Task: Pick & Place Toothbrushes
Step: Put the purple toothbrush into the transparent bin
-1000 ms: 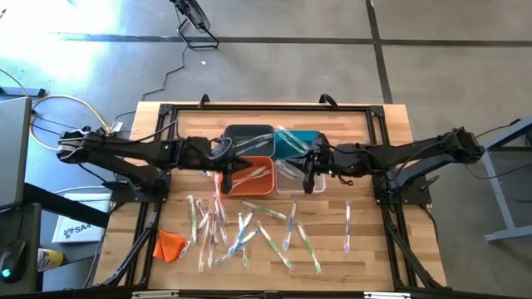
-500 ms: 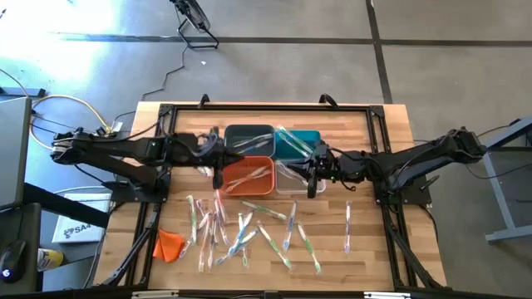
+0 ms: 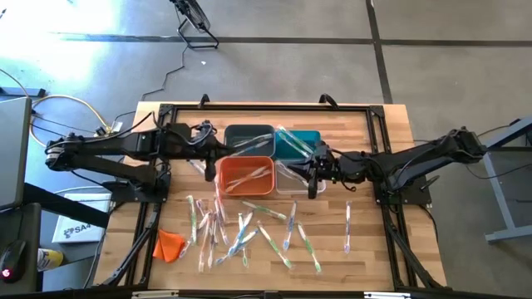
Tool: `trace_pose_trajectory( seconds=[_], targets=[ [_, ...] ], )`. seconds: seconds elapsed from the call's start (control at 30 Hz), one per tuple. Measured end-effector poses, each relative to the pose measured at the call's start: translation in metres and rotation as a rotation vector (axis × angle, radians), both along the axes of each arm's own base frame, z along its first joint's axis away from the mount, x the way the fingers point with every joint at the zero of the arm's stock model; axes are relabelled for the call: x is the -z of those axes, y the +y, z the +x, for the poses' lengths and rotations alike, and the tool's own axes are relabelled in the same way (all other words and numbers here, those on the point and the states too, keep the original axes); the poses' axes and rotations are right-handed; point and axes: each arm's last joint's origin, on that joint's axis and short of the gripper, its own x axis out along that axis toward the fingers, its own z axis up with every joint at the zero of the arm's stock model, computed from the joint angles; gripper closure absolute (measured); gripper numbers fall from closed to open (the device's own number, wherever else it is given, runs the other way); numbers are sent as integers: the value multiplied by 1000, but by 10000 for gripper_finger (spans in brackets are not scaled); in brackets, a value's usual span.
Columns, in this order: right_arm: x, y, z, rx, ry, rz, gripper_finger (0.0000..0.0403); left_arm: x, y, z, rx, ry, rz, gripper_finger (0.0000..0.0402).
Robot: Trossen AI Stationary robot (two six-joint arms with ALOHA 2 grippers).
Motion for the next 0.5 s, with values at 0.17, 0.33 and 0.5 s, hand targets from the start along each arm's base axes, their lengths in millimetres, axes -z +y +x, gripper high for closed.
trace_pose_trajectory(
  seconds=[0.17, 0.33, 0.5],
  targets=[
    [-1, 0, -1, 1, 1, 2, 401, 34, -2, 8, 47, -84, -105, 401],
    [0, 0, -1, 0, 8, 0, 401, 55, -6, 11, 86, -215, -138, 401],
    [1, 0, -2, 1, 23, -1, 401, 53, -4, 11, 41, -229, -78, 401]
  ],
)
